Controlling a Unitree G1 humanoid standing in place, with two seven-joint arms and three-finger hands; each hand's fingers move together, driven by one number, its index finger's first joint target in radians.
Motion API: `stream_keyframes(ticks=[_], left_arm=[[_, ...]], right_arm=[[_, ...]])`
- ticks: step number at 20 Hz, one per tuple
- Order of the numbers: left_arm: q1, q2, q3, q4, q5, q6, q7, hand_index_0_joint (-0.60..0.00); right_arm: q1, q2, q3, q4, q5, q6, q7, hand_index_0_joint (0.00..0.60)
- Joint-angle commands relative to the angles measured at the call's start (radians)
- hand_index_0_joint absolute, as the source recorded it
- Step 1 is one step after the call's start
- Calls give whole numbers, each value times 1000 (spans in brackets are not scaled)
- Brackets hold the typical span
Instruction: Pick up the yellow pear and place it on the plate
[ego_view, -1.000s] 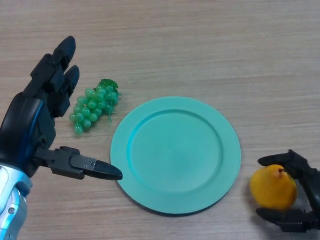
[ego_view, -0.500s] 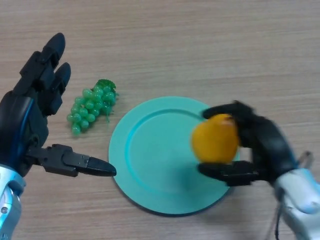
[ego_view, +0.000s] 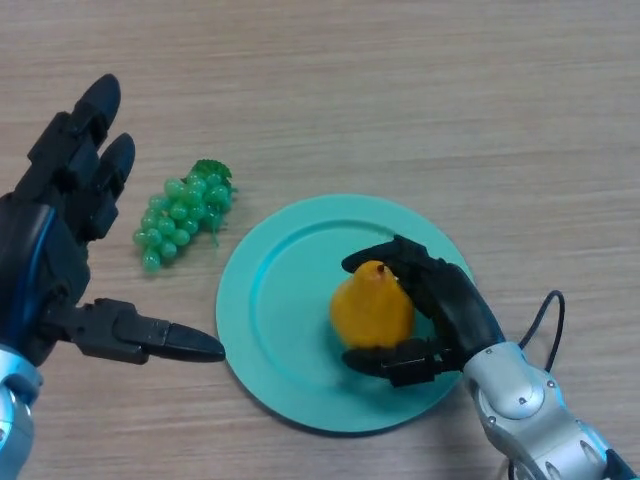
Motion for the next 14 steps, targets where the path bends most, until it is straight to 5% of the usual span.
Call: stream_keyframes(ticks=[1,2,3,9,14], left_arm=[[-13,15,67,-56,-10,-168,9,0],[-14,14,68,-59,-7,-172,13,0],[-12,14,69,-67,-7,-169,14,0],[19,2,72,-77,8,-191,6,0],[24,-7,59,-80,5,-206,17,0]], right_arm=[[-59,0,-33,-134,55,-59,43,100],[-54,0,-53,-232,72,-33,31,18],[-47,0,-78,-322,75,-31,16,0],[122,-1,-339,-877,62,146,249,0],[327,-32,-393,-989,-20,41,284,0]])
